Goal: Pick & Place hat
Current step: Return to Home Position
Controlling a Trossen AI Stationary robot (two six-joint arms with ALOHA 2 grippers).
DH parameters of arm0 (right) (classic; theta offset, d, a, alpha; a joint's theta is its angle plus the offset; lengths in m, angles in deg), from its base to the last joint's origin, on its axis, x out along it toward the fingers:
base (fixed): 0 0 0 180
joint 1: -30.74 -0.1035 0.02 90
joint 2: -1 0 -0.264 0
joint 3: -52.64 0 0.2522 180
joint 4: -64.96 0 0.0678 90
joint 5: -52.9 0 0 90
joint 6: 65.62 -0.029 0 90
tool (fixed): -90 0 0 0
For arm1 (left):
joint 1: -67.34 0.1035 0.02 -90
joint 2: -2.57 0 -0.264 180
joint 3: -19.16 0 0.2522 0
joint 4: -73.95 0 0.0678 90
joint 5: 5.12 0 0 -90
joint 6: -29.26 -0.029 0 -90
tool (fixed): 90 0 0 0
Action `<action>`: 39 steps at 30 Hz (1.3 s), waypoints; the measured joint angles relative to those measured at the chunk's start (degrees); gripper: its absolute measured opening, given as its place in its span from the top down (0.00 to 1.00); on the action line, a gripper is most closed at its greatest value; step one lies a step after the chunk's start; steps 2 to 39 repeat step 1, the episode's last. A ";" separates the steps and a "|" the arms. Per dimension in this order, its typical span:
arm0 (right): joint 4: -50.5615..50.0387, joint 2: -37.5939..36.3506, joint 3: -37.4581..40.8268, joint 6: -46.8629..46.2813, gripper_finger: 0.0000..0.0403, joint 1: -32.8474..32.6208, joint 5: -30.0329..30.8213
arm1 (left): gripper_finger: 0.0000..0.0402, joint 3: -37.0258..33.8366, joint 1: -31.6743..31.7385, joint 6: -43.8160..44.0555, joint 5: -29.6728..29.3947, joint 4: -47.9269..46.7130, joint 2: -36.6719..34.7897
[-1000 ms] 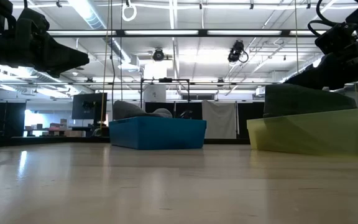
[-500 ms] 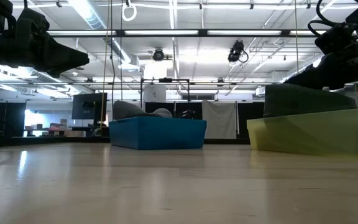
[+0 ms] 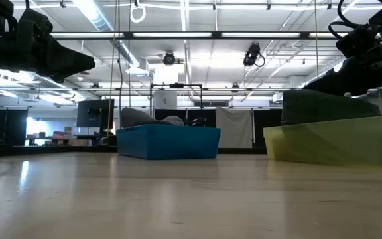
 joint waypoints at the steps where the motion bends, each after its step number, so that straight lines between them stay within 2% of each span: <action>1: 0.01 -0.01 0.00 -0.01 0.64 0.00 0.00 | 0.69 0.00 -0.02 -0.02 0.00 0.00 0.00; 39: 0.01 -0.01 0.00 -0.01 0.64 0.00 0.00 | 0.69 0.00 -0.02 -0.02 0.00 0.00 0.00</action>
